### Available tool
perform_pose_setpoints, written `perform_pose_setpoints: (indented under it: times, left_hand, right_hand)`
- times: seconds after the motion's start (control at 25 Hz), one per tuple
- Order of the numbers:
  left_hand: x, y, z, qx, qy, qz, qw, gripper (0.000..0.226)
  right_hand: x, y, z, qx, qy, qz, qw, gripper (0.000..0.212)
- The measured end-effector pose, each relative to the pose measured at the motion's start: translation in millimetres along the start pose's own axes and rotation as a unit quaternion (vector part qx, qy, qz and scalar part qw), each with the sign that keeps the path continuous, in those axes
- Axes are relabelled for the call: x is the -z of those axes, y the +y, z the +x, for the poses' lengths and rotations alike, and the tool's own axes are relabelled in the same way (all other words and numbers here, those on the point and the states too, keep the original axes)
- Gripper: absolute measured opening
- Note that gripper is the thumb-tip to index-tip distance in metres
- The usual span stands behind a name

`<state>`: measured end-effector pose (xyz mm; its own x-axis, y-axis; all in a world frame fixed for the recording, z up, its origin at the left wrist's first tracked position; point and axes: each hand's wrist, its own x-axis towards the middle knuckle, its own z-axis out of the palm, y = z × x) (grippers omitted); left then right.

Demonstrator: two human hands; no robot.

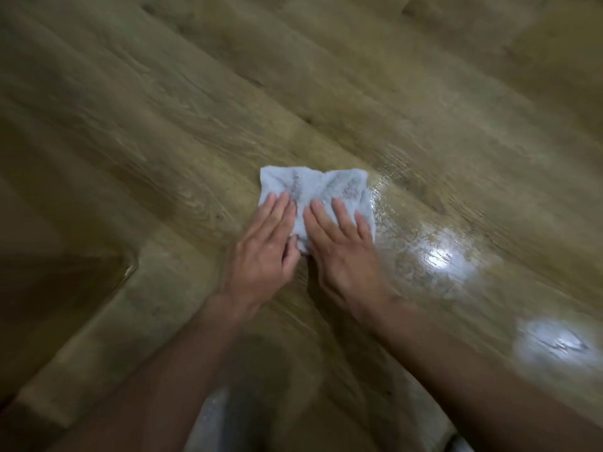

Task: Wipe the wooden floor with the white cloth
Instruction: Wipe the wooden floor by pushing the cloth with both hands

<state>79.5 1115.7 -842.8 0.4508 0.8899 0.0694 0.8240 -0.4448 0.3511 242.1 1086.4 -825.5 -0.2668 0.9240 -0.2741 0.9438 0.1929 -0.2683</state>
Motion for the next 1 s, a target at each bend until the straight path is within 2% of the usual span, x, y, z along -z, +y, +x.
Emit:
perform_pose_setpoints:
  times: [0.08,0.24,0.36,0.48,0.56,0.64,0.72,0.76,0.84,0.88,1.0]
  left_hand:
    - [2.9,-12.5,13.8,0.034,-0.017,0.031,0.999,0.051]
    - [14.1,-53.4,64.6,0.179,-0.045,0.081,0.980,0.056]
    - [23.9,-45.2,71.1,0.220,-0.051,0.089,0.970,0.056]
    - [15.3,-1.5,11.9,0.200,-0.065,0.085,0.974,0.060]
    - [10.1,36.6,-46.2,0.127,-0.122,0.099,0.979,0.065]
    - [6.6,55.9,-76.6,0.050,-0.157,0.189,0.968,0.064]
    - [9.1,52.8,-63.1,0.010,-0.195,0.243,0.950,0.061]
    - [13.8,50.2,-48.1,0.026,-0.223,0.284,0.932,0.059]
    - [17.0,30.8,-4.0,0.054,-0.198,0.362,0.909,0.055]
    - [16.1,16.7,20.1,0.046,-0.180,0.377,0.907,0.053]
    - [27.4,-5.8,58.0,0.057,-0.231,0.350,0.906,0.054]
  right_hand:
    - [8.9,1.0,28.8,0.020,-0.012,-0.038,0.999,0.057]
    - [29.3,-10.2,123.1,0.061,-0.026,-0.047,0.997,0.057]
    - [29.7,-17.8,127.6,0.069,-0.005,-0.053,0.996,0.056]
    - [7.5,-4.8,47.8,0.093,0.019,-0.061,0.994,0.051]
    - [-8.9,2.2,-24.4,0.132,0.017,-0.049,0.990,0.051]
    - [-15.8,10.6,-59.1,0.163,0.025,-0.076,0.983,0.055]
    - [-14.9,22.4,-43.8,0.197,0.024,-0.100,0.975,0.053]
    - [-11.0,25.0,-27.2,0.202,0.017,-0.095,0.975,0.052]
    - [-0.6,27.1,21.6,0.174,0.010,-0.107,0.979,0.052]
    - [3.5,25.2,48.1,0.152,0.022,-0.123,0.980,0.053]
    - [20.1,16.0,84.3,0.128,0.010,-0.123,0.984,0.054]
